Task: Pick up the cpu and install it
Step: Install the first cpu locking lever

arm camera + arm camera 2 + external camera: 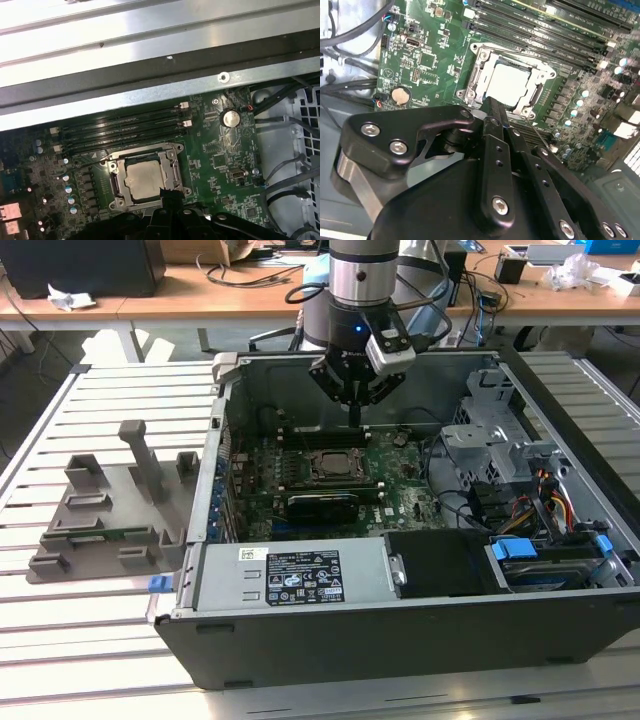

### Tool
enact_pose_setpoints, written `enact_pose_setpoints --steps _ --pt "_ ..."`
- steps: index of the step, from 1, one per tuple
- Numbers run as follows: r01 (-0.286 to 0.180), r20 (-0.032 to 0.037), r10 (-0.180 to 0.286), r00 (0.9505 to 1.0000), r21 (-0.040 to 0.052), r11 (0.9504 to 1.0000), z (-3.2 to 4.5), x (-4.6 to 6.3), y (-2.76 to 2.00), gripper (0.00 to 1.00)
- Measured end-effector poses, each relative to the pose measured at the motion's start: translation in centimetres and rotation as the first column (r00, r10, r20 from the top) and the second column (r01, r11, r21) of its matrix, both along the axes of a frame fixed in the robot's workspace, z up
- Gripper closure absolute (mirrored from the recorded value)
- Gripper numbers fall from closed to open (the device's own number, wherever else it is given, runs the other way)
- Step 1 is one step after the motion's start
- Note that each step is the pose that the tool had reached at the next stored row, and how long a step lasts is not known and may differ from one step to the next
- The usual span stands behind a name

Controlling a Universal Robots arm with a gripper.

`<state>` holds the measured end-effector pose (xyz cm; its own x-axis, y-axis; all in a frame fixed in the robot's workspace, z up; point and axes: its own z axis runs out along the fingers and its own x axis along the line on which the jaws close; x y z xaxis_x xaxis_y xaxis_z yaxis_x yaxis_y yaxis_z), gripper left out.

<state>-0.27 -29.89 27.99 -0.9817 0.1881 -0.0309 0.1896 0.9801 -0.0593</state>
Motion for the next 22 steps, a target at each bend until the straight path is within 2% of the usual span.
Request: enact_pose_setpoints --steps 2,6,8,11,12,14,15,17,18,22 --pt "-0.032 -0.0001 0.032 0.9995 0.0000 0.9995 0.00 0.00 0.00 0.89" --pt "-0.118 -0.0001 0.118 0.9930 -0.0001 0.9930 -0.01 0.00 0.00 0.89" --pt "-0.159 0.0000 0.159 0.9873 0.0000 0.9873 -0.02 0.00 0.00 0.89" --pt "-0.226 -0.0001 0.226 0.9740 0.0000 0.9740 -0.03 0.00 0.00 0.89" --pt "-0.253 0.0000 0.253 0.9676 0.0000 0.9676 -0.04 0.00 0.00 0.89" --pt "-0.260 -0.0002 0.260 0.9657 0.0042 0.9657 -0.04 0.00 -0.01 0.89" --pt "-0.260 -0.0048 0.260 0.9657 0.0086 0.9657 -0.07 0.01 0.00 0.89" --pt "-0.259 -0.0389 0.260 0.9650 0.0179 0.9657 -0.14 0.06 0.00 0.89" --pt "-0.259 -0.0429 0.259 0.9648 0.0187 0.9657 -0.13 0.07 0.00 0.89" --pt "-0.259 -0.0439 0.260 0.9647 0.0181 0.9657 -0.10 0.08 0.00 0.89"
